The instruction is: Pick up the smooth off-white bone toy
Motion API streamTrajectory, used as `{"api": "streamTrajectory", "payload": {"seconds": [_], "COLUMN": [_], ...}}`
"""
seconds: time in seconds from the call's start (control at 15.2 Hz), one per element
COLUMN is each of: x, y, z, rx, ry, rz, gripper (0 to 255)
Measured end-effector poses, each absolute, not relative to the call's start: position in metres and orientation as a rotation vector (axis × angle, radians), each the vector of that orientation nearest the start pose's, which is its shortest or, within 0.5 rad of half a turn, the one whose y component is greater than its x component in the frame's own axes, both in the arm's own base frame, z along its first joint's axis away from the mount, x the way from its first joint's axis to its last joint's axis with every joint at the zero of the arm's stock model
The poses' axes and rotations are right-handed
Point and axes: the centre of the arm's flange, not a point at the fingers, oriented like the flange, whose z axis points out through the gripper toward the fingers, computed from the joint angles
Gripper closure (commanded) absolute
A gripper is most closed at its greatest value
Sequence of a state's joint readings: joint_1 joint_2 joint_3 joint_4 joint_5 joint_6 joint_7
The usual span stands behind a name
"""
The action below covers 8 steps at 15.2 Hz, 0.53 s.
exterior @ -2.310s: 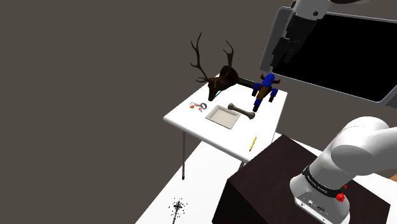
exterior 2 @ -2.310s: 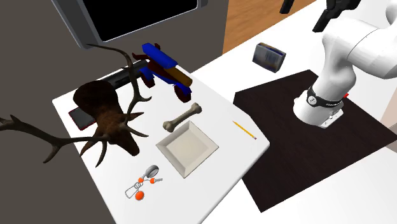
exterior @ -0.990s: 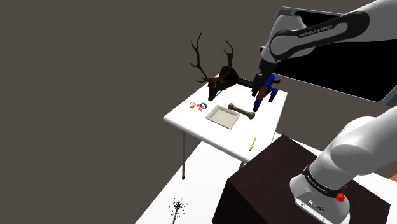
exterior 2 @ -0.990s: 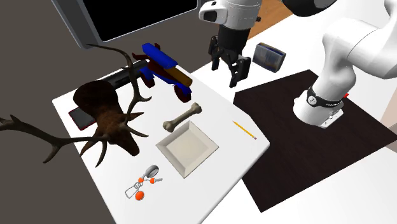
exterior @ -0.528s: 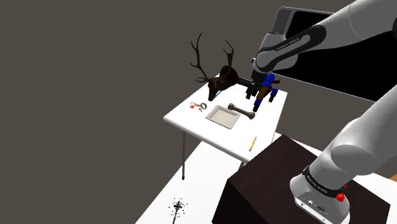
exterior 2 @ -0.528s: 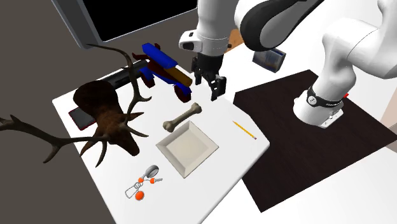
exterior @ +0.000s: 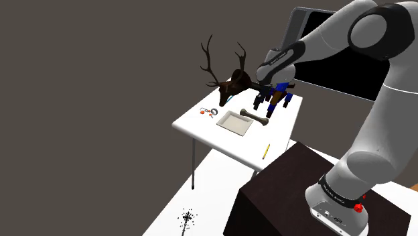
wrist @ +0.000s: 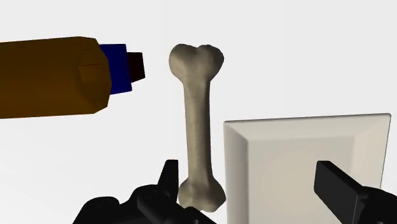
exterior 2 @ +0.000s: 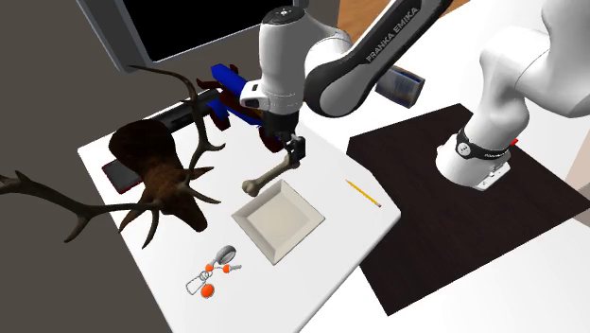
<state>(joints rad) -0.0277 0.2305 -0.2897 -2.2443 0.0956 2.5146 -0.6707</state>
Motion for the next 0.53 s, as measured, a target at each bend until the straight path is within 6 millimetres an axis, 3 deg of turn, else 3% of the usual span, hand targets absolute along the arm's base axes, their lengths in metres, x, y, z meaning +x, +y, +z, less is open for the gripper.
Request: {"api": "streamTrajectory", "payload": {"seconds": [0.33, 0.53], "x": [0.551, 0.555], "y": [-0.193, -0.196], "z": [0.216, 0.196], "rx": [-3.135, -3.134], "ry": [-0.522, -0.535], "rz": [-0.048, -0.045], "gripper": [0, 0]}}
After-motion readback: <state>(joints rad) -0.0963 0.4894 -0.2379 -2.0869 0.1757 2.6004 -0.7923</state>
